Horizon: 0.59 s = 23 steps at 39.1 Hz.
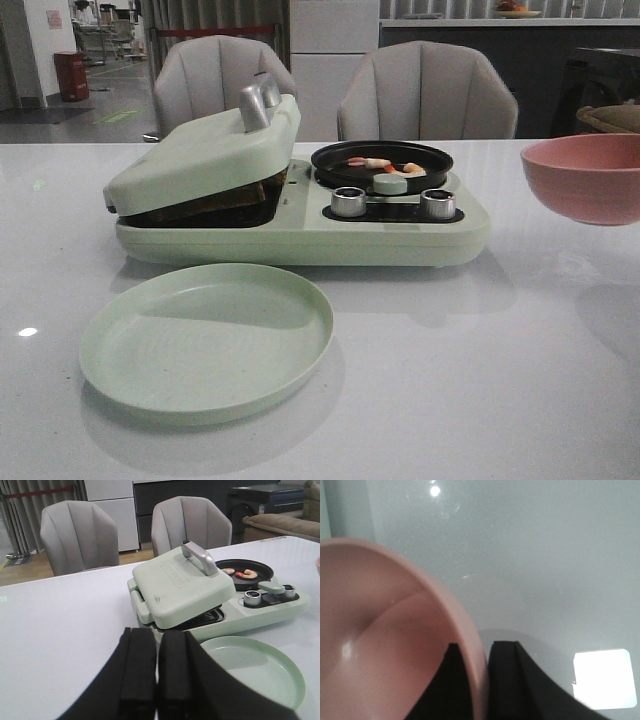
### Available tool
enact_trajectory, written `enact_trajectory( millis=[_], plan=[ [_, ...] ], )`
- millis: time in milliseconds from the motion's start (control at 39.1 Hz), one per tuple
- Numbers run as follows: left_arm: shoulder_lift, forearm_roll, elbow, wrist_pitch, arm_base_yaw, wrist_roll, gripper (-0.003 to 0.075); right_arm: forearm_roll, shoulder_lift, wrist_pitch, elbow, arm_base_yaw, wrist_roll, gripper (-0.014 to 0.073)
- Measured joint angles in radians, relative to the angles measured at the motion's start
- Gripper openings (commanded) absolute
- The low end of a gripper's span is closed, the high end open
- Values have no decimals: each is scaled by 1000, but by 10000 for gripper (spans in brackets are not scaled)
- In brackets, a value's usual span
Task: Make breakfast with bread and shrimp
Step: 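Carry the pink bowl back and set it down on the table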
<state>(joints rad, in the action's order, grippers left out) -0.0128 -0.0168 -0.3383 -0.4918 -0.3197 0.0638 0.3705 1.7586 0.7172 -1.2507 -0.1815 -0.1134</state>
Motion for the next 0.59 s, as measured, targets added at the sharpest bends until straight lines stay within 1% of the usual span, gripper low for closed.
enact_trajectory(
  millis=[358, 435, 486, 588],
  plan=[
    [0, 0, 0, 0, 0, 0, 114, 2, 83, -26, 0, 8, -19, 150],
    [0, 0, 0, 0, 0, 0, 114, 2, 102, -32, 0, 8, -22, 189],
    [0, 0, 0, 0, 0, 0, 114, 2, 114, -37, 0, 10, -28, 232],
    [0, 0, 0, 0, 0, 0, 114, 2, 123, -46, 0, 24, -47, 343]
  ],
)
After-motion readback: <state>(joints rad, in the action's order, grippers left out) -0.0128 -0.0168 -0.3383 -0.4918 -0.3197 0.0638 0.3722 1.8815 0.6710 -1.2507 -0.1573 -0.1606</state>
